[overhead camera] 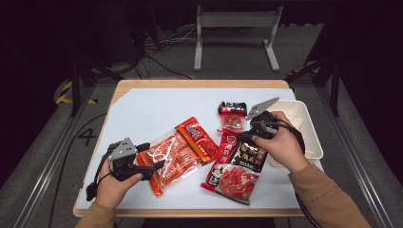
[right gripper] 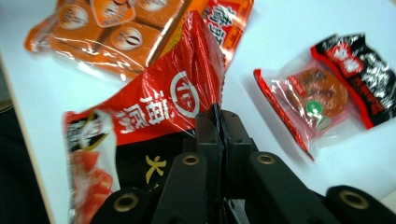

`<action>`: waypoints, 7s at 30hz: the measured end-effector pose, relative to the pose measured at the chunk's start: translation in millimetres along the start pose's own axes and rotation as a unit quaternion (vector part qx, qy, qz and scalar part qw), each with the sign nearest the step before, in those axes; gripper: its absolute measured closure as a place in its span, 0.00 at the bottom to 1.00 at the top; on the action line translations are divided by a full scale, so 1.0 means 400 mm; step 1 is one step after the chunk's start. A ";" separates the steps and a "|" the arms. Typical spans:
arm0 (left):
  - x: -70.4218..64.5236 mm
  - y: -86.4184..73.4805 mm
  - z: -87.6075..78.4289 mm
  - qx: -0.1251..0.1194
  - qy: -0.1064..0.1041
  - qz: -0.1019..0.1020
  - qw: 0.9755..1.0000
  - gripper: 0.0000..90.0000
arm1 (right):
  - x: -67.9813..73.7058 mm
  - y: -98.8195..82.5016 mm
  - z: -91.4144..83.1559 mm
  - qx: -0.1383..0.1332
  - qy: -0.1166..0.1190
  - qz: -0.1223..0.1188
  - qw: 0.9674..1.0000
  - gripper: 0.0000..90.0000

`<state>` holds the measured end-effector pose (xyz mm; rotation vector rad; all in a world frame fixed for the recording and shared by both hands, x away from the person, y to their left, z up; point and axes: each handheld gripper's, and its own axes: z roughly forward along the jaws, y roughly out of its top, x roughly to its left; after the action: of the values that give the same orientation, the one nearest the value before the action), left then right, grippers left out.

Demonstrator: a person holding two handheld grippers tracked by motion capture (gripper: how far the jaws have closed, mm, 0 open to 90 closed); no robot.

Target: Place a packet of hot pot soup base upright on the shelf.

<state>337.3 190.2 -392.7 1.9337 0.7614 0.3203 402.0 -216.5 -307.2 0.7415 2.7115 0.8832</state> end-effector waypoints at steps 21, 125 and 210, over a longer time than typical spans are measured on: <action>-0.020 0.034 0.023 -0.013 -0.012 0.006 1.000 0.19 | 0.092 0.087 -0.082 -0.050 -0.046 -0.092 0.993 0.97; -0.129 0.126 0.125 -0.062 -0.120 0.047 0.990 0.83 | 0.114 0.052 0.020 -0.231 0.108 -0.012 0.967 0.70; 0.052 0.035 -0.063 -0.020 0.064 -0.004 0.998 0.11 | -0.301 -0.041 -0.349 -0.241 -0.138 -0.053 0.959 0.88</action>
<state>345.2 216.6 -370.6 1.8857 0.8414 0.4548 452.5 -359.6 -201.4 0.5562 2.1456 1.2424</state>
